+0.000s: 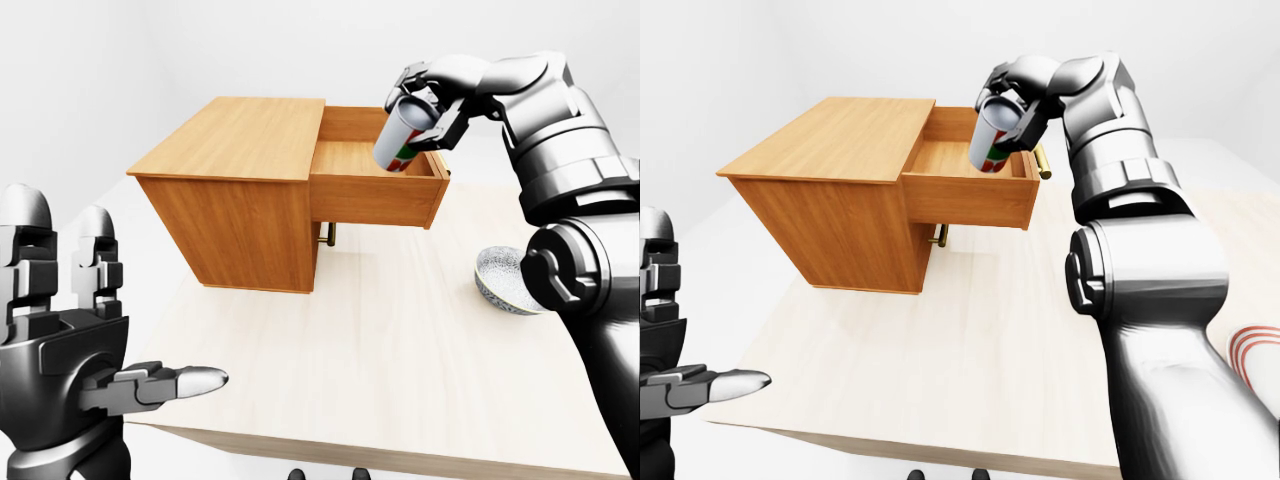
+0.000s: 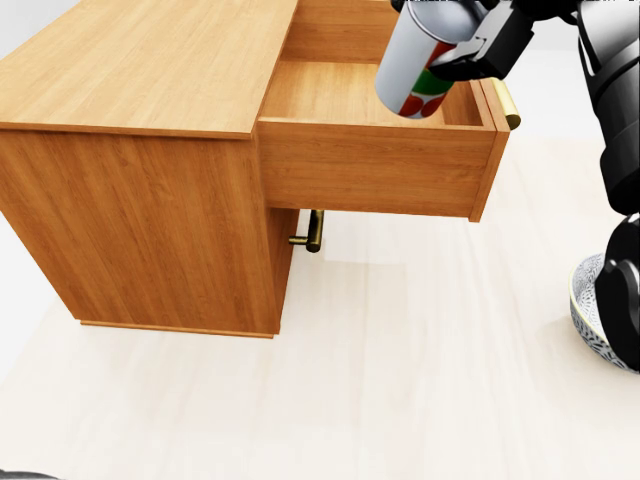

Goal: Put the ketchup in the top drawer of the cabinet.

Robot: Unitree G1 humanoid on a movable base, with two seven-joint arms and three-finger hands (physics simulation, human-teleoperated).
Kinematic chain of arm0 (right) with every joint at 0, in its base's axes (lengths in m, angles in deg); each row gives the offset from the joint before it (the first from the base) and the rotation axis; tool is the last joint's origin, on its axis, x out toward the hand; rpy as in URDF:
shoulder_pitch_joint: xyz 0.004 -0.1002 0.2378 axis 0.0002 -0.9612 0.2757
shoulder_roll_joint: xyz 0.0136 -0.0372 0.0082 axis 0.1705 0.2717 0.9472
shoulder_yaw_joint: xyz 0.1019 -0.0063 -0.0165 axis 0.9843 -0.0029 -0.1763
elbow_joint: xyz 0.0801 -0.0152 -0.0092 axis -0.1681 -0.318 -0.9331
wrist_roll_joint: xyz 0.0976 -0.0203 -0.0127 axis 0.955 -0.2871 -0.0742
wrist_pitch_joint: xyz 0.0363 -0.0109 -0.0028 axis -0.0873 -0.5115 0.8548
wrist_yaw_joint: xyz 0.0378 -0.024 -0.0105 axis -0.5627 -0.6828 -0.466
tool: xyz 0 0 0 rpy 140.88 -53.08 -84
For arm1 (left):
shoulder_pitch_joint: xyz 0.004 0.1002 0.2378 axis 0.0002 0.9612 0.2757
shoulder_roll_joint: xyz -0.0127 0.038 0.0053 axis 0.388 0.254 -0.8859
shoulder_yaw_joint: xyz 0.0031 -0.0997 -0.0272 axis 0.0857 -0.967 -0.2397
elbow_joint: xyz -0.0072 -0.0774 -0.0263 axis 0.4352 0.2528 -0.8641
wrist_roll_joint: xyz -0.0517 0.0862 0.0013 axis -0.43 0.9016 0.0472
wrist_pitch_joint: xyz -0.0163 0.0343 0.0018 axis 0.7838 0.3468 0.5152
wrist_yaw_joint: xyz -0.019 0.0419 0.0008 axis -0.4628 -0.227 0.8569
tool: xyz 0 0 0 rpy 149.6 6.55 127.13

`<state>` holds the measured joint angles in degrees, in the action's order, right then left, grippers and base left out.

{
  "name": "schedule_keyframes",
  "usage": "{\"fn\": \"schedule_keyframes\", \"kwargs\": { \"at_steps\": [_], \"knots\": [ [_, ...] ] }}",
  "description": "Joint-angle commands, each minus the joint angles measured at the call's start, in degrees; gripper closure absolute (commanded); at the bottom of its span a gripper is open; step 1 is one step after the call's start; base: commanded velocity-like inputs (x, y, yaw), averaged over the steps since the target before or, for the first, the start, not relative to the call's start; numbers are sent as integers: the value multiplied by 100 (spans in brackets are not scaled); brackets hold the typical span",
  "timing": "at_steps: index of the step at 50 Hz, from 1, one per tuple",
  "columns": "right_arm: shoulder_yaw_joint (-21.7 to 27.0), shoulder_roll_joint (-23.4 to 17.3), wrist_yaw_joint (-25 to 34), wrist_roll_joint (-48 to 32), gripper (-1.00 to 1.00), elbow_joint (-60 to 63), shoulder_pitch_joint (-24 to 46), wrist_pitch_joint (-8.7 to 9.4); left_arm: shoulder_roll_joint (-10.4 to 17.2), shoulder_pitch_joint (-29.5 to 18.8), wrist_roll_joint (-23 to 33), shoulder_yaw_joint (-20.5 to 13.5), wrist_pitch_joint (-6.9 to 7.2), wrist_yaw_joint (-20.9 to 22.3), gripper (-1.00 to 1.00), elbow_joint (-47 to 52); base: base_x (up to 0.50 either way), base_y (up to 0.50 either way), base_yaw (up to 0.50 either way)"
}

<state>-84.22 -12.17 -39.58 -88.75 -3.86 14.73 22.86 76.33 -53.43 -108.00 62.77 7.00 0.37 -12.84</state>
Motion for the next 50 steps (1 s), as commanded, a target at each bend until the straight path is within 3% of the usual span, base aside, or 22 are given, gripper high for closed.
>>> {"fn": "schedule_keyframes", "kwargs": {
  "at_steps": [1, 37, 44, 47, 48, 49, 50],
  "knots": [
    [100, -9, 0, 9, 100, 28, -76, 0, -5, 0, -18, -21, 0, 4, -100, 27, 0, 0, 0],
    [87, -13, 0, -12, 100, 18, -340, 0, 14, -40, -6, -1, 0, -24, -100, -19, 0, 0, 0],
    [51, -79, 0, -67, 100, 48, -226, 0, -44, 44, 133, 144, 0, 22, -100, -72, 0, 0, 0],
    [47, -131, 0, -91, 49, 46, -180, 0, -33, 30, 139, 155, 0, 0, -100, -65, 0, 0, 0],
    [43, -143, 0, -101, 3, 44, -173, 0, -40, 46, 146, 166, 0, 3, -100, -60, 0, 0, 0],
    [37, -161, 0, -118, -100, 42, -154, 0, -49, 71, 145, 176, 0, 14, -100, -38, 0, 0, 0],
    [39, -168, 0, -125, -100, 43, -140, 0, -46, 65, 143, 172, 0, 5, -100, -26, 0, 0, 0]
  ]
}}
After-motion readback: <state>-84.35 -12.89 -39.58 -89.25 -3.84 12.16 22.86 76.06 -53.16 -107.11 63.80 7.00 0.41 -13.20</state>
